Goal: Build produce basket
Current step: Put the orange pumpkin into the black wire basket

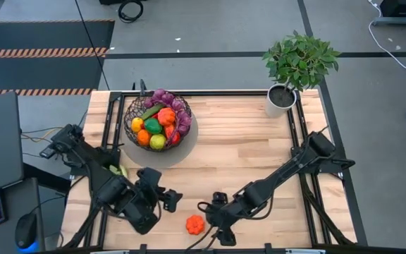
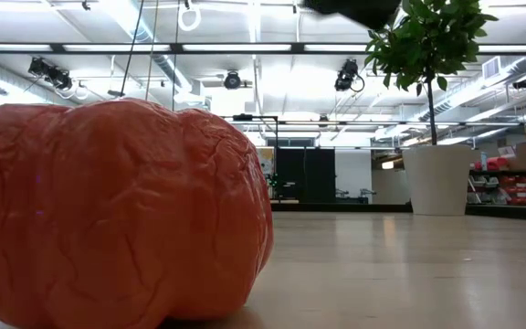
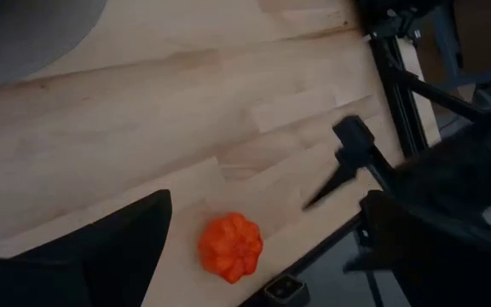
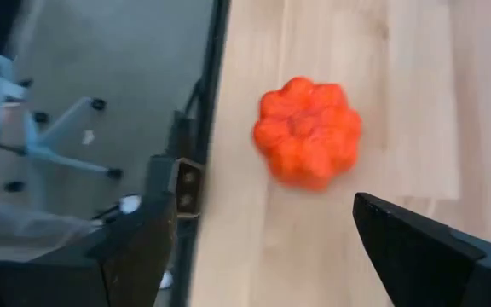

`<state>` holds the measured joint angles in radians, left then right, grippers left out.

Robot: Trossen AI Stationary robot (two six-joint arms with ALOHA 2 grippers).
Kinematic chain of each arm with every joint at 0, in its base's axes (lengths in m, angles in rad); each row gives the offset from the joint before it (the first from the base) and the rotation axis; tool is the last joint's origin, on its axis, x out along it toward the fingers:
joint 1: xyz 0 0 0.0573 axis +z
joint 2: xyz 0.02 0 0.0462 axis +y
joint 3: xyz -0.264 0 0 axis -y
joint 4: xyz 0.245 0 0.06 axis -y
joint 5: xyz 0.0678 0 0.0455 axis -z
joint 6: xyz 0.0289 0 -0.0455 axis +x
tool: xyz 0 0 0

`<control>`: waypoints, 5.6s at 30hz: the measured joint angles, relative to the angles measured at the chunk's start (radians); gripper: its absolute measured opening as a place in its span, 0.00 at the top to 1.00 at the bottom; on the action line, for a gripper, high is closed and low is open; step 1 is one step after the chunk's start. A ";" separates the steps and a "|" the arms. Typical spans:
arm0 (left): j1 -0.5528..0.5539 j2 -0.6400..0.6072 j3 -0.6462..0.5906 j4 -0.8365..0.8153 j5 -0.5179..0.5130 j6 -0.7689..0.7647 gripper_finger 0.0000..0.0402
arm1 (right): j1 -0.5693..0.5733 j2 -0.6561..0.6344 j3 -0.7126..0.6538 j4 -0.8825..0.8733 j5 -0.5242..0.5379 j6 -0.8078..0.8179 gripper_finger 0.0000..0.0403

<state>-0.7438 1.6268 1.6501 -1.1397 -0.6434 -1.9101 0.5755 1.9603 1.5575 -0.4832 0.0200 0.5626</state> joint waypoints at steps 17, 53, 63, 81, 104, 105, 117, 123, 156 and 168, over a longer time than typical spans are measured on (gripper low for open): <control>-0.092 0.000 0.000 0.043 -0.090 -0.124 0.00 | -0.021 0.189 0.001 0.240 0.116 -0.066 0.01; -0.091 0.000 0.000 0.046 -0.089 -0.129 0.00 | -0.042 0.199 -0.166 0.512 0.194 0.047 0.01; -0.091 0.000 0.000 0.048 -0.089 -0.129 0.00 | -0.042 0.199 -0.166 0.490 0.189 0.048 0.10; -0.091 0.001 0.000 0.048 -0.089 -0.146 0.00 | -0.050 0.199 -0.166 0.501 0.196 0.124 0.37; -0.049 0.010 -0.001 0.198 -0.253 -0.080 0.00 | -0.379 -0.069 -0.166 0.251 0.232 -0.030 0.37; -0.038 0.010 -0.001 0.204 -0.259 -0.065 0.00 | -0.403 -0.083 -0.166 0.248 0.222 -0.046 0.37; 0.140 -0.069 -0.001 0.212 -0.269 0.177 0.00 | -0.651 -0.157 -0.166 0.333 0.086 -0.257 0.36; 0.245 -0.146 0.000 0.182 -0.270 0.278 0.00 | -0.698 -0.131 -0.166 0.397 0.003 -0.330 0.34; 0.565 -0.316 0.000 0.184 0.157 0.903 0.00 | -0.682 -0.056 -0.166 0.490 0.113 -0.068 0.06; 0.544 -0.354 0.000 0.144 0.208 0.927 0.00 | -0.689 -0.027 -0.169 0.455 0.177 -0.022 0.07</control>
<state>-0.1993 1.2726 1.6501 -0.9955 -0.4350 -0.9836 -0.1136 1.9337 1.3888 -0.0284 0.1973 0.5404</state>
